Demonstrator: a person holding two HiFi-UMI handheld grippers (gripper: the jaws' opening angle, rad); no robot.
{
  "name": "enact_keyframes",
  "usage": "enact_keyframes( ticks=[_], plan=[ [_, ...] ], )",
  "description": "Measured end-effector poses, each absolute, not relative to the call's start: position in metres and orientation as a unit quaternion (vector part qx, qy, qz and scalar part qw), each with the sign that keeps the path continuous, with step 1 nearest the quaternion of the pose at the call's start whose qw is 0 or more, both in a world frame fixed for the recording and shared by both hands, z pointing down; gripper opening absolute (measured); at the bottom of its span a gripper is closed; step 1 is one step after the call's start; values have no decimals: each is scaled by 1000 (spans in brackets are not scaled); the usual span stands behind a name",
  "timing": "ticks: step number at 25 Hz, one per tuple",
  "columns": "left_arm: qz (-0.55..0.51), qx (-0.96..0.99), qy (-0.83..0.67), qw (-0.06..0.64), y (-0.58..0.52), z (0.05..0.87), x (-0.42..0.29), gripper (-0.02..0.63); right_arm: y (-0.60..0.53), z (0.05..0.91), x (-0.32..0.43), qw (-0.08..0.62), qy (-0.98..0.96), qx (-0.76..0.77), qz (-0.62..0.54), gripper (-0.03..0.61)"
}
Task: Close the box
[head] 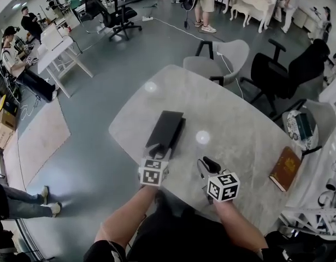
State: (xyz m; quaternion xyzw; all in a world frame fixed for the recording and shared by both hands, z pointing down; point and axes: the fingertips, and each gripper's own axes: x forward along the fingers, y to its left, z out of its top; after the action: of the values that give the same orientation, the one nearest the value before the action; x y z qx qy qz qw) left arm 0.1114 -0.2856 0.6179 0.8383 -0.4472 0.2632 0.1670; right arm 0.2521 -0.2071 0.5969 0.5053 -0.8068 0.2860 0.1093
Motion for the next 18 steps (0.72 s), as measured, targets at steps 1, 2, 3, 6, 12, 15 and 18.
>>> enact_keyframes(
  ticks=[1, 2, 3, 6, 12, 15, 18],
  plan=[
    [268, 836, -449, 168, -285, 622, 113, 167, -205, 599, 256, 108, -806, 506, 288, 104],
    [273, 833, -450, 169, -285, 626, 116, 169, -203, 600, 259, 107, -805, 508, 289, 104],
    [278, 831, -451, 169, -285, 631, 119, 171, -202, 601, 264, 106, -804, 509, 289, 104],
    [291, 823, -458, 169, -286, 645, 126, 151, -197, 606, 278, 103, -799, 516, 291, 104],
    [306, 807, -478, 163, -292, 650, 118, 86, -190, 612, 287, 97, -795, 517, 301, 103],
    [302, 811, -473, 165, -290, 651, 120, 86, -188, 614, 291, 96, -796, 515, 303, 103],
    [298, 826, -449, 168, -281, 652, 131, 124, -188, 613, 291, 94, -800, 509, 304, 103]
  ],
)
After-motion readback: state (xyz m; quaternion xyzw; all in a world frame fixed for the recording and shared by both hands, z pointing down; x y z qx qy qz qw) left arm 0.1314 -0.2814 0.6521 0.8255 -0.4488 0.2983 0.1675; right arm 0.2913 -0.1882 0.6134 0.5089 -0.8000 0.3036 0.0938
